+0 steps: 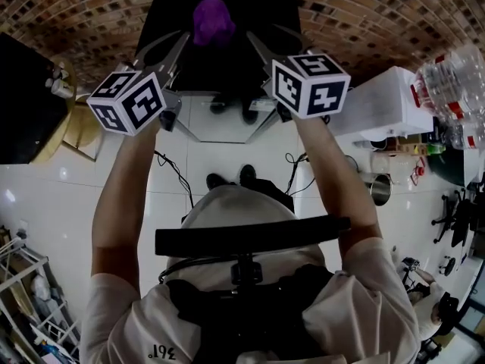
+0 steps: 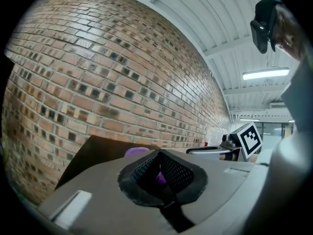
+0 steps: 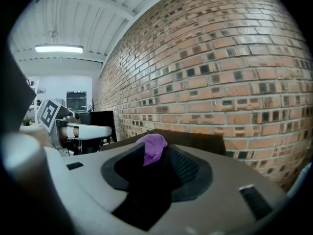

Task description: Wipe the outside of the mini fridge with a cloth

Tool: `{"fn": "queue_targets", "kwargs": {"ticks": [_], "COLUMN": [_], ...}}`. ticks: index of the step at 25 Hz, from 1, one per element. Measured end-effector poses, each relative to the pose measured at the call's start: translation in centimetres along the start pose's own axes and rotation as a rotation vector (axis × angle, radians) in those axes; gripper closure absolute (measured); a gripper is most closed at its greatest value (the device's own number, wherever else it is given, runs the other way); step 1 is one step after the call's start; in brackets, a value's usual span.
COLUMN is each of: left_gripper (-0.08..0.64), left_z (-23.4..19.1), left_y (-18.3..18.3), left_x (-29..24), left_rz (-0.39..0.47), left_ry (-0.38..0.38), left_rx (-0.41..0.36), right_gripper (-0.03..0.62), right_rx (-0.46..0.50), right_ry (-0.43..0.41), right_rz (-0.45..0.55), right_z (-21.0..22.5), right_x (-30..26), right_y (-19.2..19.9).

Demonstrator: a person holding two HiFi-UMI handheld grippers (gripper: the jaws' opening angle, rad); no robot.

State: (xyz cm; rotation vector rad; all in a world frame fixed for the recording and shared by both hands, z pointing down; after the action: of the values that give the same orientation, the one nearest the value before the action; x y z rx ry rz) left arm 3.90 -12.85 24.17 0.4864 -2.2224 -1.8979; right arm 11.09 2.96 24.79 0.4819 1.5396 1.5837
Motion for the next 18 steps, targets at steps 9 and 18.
{"fn": "queue_targets", "kwargs": {"ticks": [9, 18], "left_gripper": [0.56, 0.56], "left_z": [-2.6, -6.3], "left_y": [0.9, -0.1], "left_x": [1.3, 0.4], "left_rz": [-0.005, -0.016], "left_ry": [-0.02, 0.128], "left_rx": [0.017, -0.005], "right_gripper": [0.46, 0.477], "right_rx": [-0.024, 0.0], "right_ry": [0.021, 0.292], "right_rz": [-0.005, 0.006], "right_z": [-1.5, -1.8], "right_x": [-1.9, -4.0], "right_y": [0.8, 1.9]}}
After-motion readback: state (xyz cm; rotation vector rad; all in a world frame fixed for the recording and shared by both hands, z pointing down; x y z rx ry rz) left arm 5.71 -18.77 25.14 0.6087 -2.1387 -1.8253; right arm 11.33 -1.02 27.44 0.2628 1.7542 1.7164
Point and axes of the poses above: the fingertips, and each gripper's own axes: x backward along the fingers, z to its right, y out of its underside, the point moved 4 cm from there along x, backward along the fingers, and after that the axes turned 7 degrees about -x, right-handed, at the moved point
